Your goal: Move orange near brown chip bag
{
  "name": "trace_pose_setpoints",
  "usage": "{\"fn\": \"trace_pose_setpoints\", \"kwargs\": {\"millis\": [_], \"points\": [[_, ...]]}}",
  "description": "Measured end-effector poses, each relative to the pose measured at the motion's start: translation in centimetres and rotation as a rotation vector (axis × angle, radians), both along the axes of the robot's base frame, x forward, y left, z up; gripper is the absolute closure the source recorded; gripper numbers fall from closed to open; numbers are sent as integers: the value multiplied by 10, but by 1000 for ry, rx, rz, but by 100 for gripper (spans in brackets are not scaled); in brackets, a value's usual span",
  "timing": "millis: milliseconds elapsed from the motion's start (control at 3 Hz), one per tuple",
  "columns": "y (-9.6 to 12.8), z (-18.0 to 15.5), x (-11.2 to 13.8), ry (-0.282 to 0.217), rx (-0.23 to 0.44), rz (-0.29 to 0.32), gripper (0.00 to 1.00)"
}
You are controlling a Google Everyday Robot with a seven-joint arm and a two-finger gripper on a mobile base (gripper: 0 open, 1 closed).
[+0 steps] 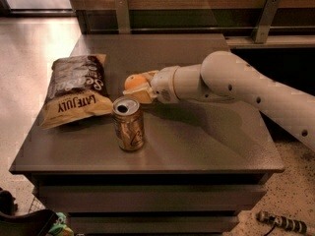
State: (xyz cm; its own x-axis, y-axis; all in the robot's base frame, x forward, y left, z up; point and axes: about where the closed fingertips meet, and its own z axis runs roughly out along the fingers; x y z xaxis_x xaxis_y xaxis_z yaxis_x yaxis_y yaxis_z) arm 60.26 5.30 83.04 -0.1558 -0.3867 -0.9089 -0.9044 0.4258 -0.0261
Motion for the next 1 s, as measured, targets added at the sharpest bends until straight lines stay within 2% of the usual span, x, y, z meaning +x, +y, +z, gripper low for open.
{"fn": "trace_pose_setpoints", "kwargs": {"millis": [333, 667, 1000], "points": [[0, 0, 0, 0, 0, 0, 20], [0, 0, 0, 0, 0, 1, 0], [0, 0, 0, 0, 0, 1, 0]]}}
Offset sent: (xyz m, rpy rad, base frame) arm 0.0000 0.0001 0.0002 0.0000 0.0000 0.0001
